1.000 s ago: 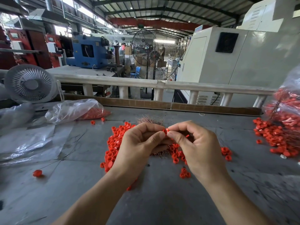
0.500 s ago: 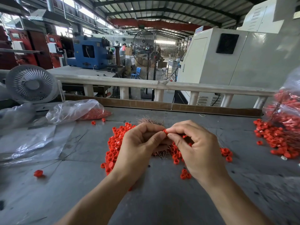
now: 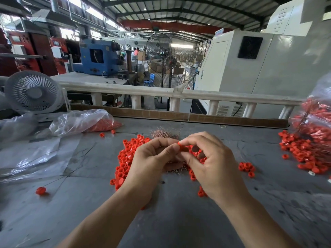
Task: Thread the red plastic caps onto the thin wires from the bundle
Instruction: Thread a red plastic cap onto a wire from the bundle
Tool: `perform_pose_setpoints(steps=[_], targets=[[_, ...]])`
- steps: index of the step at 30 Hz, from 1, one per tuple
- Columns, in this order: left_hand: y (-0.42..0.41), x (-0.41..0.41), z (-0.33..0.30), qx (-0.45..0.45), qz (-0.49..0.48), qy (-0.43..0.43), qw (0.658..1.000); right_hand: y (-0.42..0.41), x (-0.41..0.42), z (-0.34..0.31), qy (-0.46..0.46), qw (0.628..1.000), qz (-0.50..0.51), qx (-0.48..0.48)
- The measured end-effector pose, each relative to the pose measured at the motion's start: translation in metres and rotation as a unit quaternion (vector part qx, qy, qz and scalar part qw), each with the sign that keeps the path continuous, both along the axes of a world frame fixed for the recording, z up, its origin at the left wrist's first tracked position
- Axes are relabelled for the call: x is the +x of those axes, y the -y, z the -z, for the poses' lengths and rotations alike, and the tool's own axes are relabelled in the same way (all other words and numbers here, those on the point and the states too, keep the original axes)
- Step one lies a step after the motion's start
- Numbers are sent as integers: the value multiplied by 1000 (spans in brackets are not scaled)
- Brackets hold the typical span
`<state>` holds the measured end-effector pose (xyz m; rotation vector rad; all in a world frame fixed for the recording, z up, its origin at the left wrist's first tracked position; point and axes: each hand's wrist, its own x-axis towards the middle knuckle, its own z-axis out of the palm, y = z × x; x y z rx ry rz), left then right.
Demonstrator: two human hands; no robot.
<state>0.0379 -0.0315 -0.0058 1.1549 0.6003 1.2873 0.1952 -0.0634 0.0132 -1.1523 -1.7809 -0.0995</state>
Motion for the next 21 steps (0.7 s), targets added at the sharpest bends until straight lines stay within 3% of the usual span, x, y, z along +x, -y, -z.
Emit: perform_pose_setpoints(steps=[5,21], targets=[[1,3,1,-45,26,9,999,1,-11,4,48,994,88,46],[3,3,-6,-67,60,4,996,1,-10,4,33,993,77,80]])
